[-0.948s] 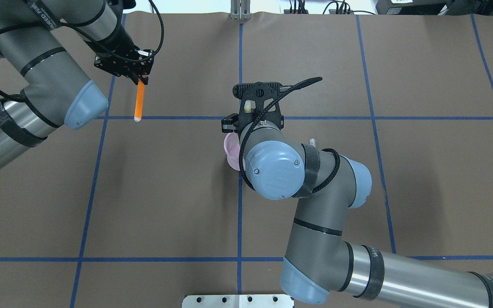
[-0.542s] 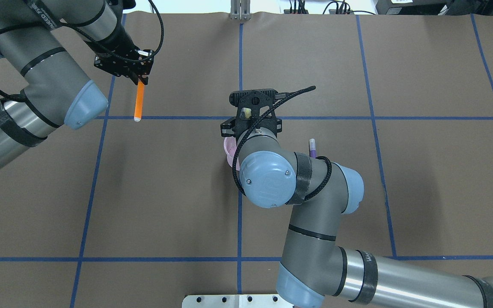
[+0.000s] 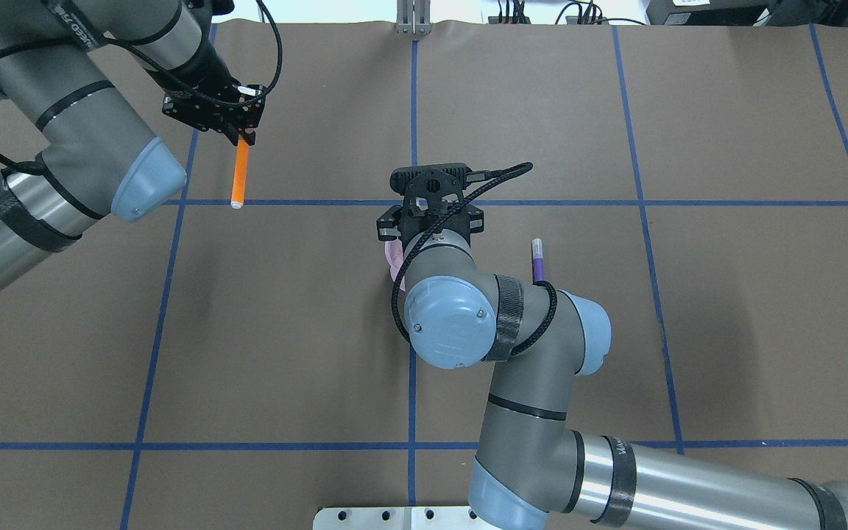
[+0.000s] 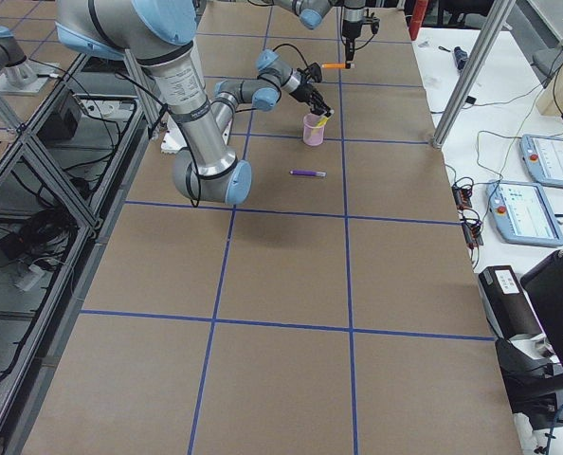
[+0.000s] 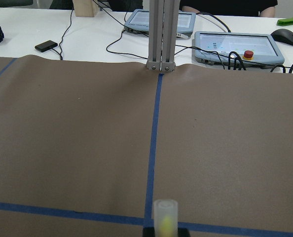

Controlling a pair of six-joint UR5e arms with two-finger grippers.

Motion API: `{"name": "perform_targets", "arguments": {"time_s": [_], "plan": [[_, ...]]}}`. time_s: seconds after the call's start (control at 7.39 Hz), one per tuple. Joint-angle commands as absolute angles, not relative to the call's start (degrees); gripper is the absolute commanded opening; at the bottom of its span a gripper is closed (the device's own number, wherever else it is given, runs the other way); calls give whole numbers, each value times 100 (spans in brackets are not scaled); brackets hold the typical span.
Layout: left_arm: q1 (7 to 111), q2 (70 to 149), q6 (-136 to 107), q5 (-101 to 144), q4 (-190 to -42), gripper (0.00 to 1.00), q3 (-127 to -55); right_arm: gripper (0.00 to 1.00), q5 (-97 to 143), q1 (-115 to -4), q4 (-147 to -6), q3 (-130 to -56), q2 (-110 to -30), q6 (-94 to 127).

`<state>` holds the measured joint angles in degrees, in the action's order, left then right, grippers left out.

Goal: Collect pens into pen holder
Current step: 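Open and withdraw the right gripper while the left brings the orange marker closer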

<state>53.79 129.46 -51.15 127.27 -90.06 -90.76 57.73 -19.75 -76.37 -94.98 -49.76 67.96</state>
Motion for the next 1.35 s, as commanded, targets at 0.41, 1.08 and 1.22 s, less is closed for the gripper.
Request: {"name": "perform_targets", "arguments": {"time_s": [0.41,1.08,1.22], "plan": [[5414,13025,-5194,12587,-9026,0,-9622,100,8202,-2906,-7690,-9861,-5027,6750],[4495,13553,-6808,9877,-9026,0,-10238,100,11197,-4298,-9338,-9800,-5370,5902],[4178,13553,-7046,9226,-9026,0,-10387,100,11293,-4385,-9578,-9782,-5422,5680]]}}
